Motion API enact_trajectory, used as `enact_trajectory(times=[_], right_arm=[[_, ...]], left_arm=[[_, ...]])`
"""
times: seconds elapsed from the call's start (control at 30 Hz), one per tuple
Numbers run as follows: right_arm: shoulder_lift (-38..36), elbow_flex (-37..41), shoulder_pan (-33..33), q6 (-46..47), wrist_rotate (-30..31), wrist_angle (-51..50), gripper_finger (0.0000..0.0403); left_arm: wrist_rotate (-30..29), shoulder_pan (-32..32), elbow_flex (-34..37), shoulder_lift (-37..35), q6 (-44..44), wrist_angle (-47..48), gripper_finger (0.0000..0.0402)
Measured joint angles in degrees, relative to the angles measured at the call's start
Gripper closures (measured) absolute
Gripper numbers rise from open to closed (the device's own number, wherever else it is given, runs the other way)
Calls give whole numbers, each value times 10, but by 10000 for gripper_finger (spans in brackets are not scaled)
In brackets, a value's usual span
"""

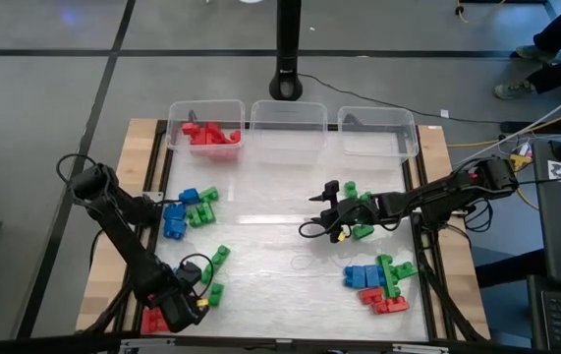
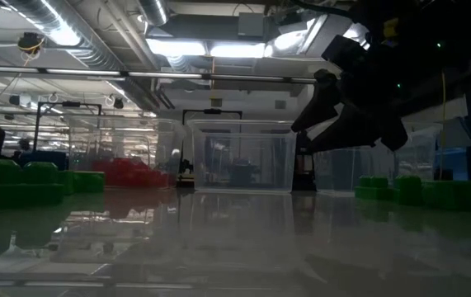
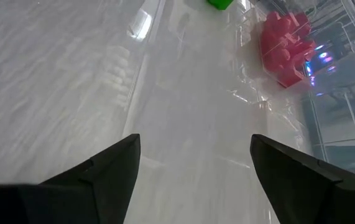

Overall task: Sort blocks
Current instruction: Put the red game piece into the left transparent bin

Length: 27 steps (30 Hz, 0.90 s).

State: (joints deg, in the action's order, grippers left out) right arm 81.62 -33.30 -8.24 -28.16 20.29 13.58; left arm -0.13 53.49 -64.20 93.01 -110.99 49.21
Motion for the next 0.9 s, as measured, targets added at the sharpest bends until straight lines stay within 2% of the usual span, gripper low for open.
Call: enact_trajectory(times=[0.33,0.9], right_arm=[[0,0,0,0,0,0,97],[0,0,0,0,-4,0,97]], left_arm=[[-1,28,0,22,-101,-2,163],[-18,26,1,82,-119,-6,163]])
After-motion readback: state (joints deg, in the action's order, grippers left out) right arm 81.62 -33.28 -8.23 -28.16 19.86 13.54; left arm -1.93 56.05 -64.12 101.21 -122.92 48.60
